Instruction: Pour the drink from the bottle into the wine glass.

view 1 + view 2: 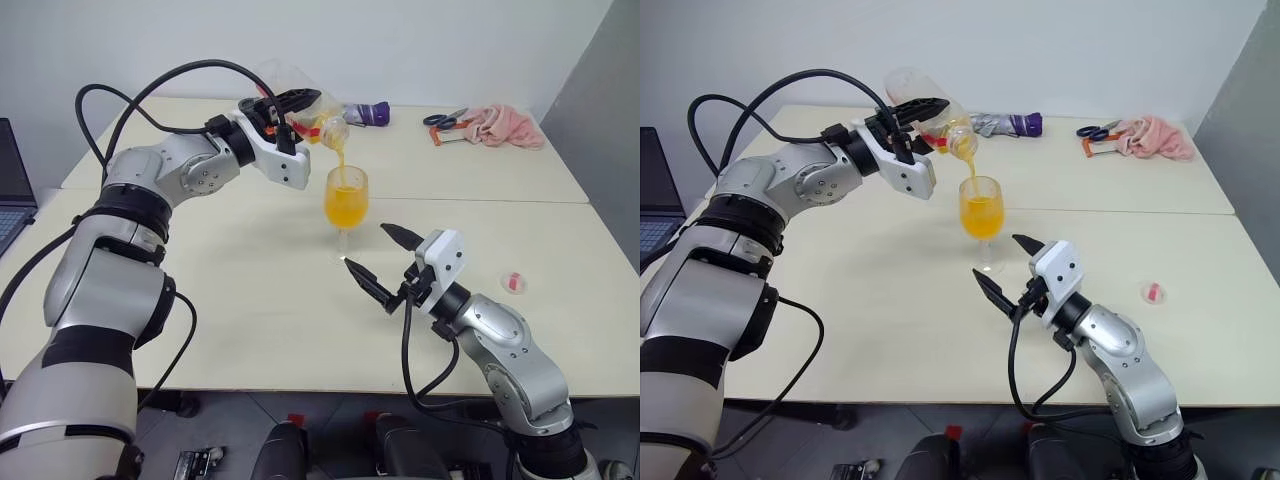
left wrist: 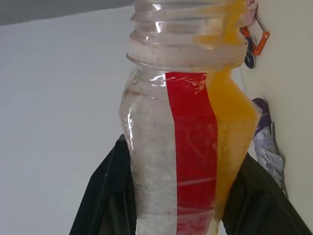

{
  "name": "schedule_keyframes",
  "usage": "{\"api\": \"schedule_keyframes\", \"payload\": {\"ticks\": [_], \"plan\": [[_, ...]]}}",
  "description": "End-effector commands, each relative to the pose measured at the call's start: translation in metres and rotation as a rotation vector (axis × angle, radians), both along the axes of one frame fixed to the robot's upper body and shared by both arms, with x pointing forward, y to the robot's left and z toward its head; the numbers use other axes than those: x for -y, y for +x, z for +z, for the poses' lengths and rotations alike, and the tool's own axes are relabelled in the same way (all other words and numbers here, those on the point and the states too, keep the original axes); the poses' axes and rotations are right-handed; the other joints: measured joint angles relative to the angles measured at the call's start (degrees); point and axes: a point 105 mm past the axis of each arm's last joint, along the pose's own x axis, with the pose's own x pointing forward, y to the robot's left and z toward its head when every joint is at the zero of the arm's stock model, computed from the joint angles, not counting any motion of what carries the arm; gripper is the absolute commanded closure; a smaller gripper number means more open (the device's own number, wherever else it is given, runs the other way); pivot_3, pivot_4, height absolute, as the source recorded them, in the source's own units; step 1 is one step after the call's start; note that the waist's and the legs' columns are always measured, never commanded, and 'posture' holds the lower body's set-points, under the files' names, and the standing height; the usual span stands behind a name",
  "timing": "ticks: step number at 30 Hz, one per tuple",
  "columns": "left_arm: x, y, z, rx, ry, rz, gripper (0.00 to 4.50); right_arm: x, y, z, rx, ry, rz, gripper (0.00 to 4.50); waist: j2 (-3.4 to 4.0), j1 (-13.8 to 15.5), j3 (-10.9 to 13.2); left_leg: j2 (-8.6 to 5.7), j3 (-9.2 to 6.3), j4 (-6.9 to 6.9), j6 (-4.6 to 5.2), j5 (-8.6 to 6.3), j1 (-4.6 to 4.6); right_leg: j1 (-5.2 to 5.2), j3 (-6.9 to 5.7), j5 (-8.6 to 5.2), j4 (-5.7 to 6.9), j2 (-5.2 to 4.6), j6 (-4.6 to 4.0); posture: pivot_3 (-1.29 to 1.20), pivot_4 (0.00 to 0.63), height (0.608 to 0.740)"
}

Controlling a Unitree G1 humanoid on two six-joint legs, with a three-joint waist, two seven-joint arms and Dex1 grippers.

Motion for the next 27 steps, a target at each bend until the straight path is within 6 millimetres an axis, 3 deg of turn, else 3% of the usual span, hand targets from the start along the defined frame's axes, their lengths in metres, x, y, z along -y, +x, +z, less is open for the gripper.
{"api": "schedule_keyframes", "payload": {"ticks": [1, 9, 18, 23, 27], "plan": [[0.002, -0.002, 0.022, 0.037, -0.053, -0.012, 2.81, -0.002, -0.005, 0.011, 0.041, 0.021, 0.015, 0.0, 0.0, 0.0, 0.0, 0.0, 0.0, 0.0, 0.0, 0.0, 0.0, 0.0, 0.0, 0.0, 0.0, 0.0, 0.0, 0.0, 0.15, 0.74], [0.004, -0.001, 0.021, -0.016, -0.121, -0.021, 2.81, -0.002, -0.005, 0.012, 0.045, 0.026, 0.011, 0.0, 0.0, 0.0, 0.0, 0.0, 0.0, 0.01, 0.0, 0.0, 0.0, 0.0, -0.01, 0.0, 0.01, 0.0, 0.0, 0.0, 0.15, 0.74], [0.001, 0.006, 0.016, -0.251, -0.363, -0.043, 2.81, -0.003, -0.004, 0.016, 0.069, 0.04, 0.0, 0.0, 0.0, -0.11, 0.0, -0.01, 0.01, 0.02, 0.0, 0.0, 0.02, 0.0, 0.01, 0.0, 0.04, 0.0, 0.0, 0.0, 0.15, 0.74], [-0.007, 0.014, 0.015, -0.462, -0.655, -0.077, 2.81, -0.001, -0.002, 0.021, 0.082, 0.055, 0.006, 0.0, 0.0, -0.1, -0.01, -0.02, 0.0, 0.06, 0.0, 0.01, 0.01, 0.0, 0.0, 0.0, 0.08, 0.0, -0.01, 0.0, 0.15, 0.74], [-0.037, 0.021, 0.008, -0.594, -0.902, -0.045, 2.81, -0.006, -0.011, 0.018, 0.037, 0.008, 0.134, 0.0, 0.01, -0.54, -0.01, 0.02, 0.0, 0.1, 0.01, 0.0, 0.02, 0.0, 0.01, 0.0, 0.12, 0.0, -0.01, 0.0, 0.15, 0.74]]}}
